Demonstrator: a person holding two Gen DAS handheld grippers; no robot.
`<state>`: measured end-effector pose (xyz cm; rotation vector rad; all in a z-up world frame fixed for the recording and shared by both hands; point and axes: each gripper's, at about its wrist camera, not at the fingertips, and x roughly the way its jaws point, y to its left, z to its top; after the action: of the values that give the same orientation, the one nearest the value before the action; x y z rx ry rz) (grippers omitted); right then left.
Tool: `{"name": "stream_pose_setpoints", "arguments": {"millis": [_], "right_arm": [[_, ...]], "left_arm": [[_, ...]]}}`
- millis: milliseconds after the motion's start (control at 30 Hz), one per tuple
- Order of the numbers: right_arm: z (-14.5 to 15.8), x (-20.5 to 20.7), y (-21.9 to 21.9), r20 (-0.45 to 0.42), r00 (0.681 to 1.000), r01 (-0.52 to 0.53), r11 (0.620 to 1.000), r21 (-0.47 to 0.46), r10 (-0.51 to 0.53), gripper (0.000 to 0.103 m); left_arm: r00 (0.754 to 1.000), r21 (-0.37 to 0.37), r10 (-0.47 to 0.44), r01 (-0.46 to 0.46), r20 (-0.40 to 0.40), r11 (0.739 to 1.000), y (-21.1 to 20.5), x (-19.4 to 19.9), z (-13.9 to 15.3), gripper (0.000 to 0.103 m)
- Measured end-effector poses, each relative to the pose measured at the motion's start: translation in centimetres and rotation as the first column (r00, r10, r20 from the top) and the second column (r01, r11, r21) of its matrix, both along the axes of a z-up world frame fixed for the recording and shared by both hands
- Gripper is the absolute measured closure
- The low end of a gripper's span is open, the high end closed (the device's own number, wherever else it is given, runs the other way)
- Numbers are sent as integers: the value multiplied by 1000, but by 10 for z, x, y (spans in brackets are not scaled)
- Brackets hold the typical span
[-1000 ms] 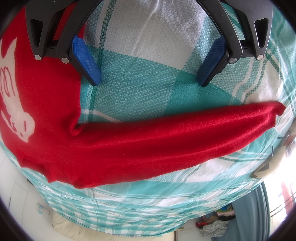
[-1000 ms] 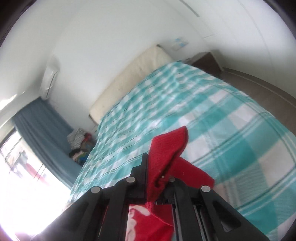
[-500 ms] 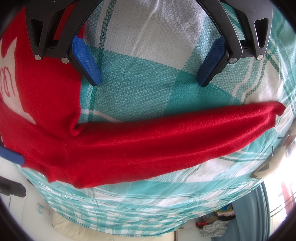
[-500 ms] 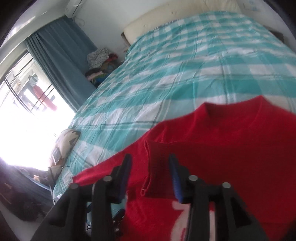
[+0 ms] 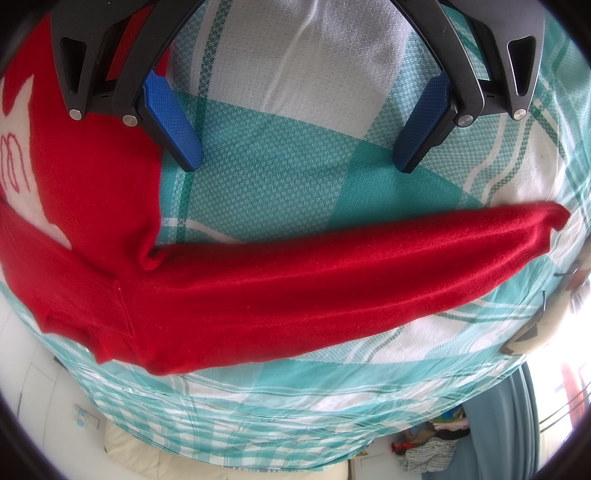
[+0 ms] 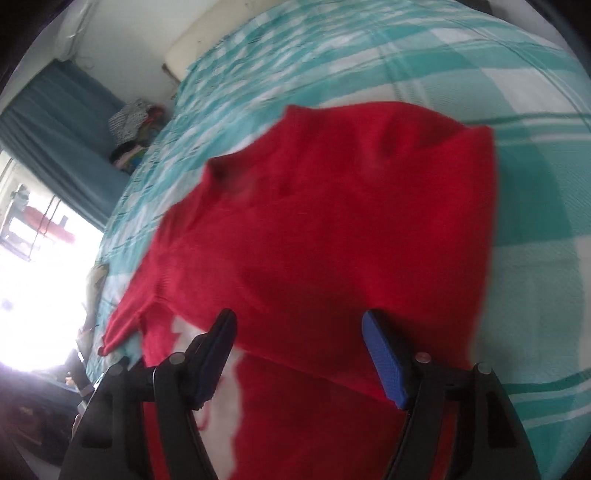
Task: Fold small clothes
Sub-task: 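Fold the held sleeve across the sweater body and open the right gripper, then move the left gripper to the other sleeve cuff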
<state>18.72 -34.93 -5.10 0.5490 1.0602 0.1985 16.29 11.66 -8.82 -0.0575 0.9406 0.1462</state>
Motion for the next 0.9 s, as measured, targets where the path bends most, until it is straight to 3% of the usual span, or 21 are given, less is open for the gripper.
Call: {"name": "stream_pose_setpoints", "arguments": {"millis": [33,133,200,433,500,667,900], "right_arm": [[4,-10,-18,16,999,34,999,-1,-34,50],[23,-48,-48,91,992,103,986,-127,-92,35],[31,-77,-58,136,987,109,976,-190,-84,32],[13,-155,-72,208,972,184,916,-357,-114,31],[10,-166,-68,242,965,189,905,-380,-100,30],[4,-154,-50,215,975,152,866,-476,-52,15],[2,-155,-48,212,976,148,857,-494,-46,13]], "left_arm": [[1000,0,0,0,0,1000,0,0,0,0],[1000,0,0,0,0,1000,0,0,0,0],[1000,0,0,0,0,1000,0,0,0,0],[1000,1,0,0,0,1000,0,0,0,0],[1000,0,0,0,1,1000,0,0,0,0],[1000,-1,0,0,2,1000,0,0,0,0],[1000,-4,0,0,1,1000,1,0,0,0]]}}
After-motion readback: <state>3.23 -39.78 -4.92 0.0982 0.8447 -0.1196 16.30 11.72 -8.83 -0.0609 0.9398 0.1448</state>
